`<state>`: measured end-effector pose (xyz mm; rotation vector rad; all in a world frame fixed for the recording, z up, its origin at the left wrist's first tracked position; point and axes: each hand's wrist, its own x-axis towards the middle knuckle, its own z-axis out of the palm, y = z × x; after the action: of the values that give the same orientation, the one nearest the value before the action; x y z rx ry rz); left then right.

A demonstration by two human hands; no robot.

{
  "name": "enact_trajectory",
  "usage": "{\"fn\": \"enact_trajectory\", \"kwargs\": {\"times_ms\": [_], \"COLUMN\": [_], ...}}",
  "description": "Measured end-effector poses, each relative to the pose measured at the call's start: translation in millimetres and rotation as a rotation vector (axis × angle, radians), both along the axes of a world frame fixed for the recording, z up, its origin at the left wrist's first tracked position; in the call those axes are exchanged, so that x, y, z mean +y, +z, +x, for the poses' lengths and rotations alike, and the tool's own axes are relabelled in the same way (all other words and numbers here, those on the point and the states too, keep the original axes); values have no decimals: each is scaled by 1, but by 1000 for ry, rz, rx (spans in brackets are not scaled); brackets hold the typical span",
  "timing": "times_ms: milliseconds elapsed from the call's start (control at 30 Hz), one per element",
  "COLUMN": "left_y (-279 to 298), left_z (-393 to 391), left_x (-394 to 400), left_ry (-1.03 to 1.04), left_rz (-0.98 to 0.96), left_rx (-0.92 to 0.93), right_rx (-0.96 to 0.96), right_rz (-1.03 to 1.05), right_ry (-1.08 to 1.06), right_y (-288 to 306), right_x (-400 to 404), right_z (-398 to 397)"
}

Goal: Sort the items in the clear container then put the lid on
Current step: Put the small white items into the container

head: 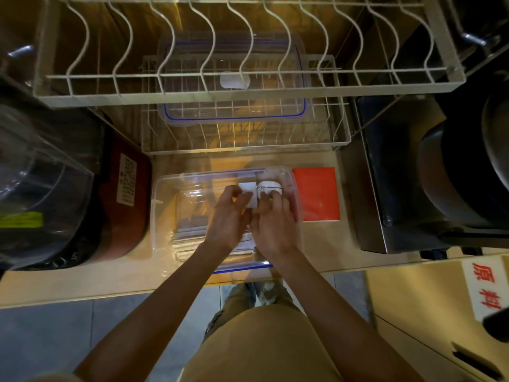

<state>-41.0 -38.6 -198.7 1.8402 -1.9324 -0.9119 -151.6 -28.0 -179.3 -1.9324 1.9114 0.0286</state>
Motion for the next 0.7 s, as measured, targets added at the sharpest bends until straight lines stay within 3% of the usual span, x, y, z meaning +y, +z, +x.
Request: {"fn": "enact_trajectory", "kwargs": {"times_ms": [100, 200, 267, 433, 567, 633, 700], "left_y": [3, 9, 14, 51, 94, 110, 120], "left_z": [3, 5, 5, -9, -34, -52, -70], "left_x": [-1, -1, -5, -40, -81, -100, -114], "left_ry": [-3, -32, -22, -186, -424, -464, -489], "left_rz": [-3, -4, 7, 203, 258, 256, 249], "left_rx": [145, 46, -20, -254, -262, -258, -239], "right_rx": [-37, -156, -334, -780, -999, -1180, -1235], "right_rz": [-3, -5, -27, -27, -49, -23, 14], "right_ry": [11, 13, -44, -462, -847, -1100, -1274], "right_y": [4, 11, 21, 57, 72, 74, 67], "right_x": [1, 2, 1, -6, -6, -4, -1], "right_z": [-3, -7, -9, -30, -61, -76, -90]}}
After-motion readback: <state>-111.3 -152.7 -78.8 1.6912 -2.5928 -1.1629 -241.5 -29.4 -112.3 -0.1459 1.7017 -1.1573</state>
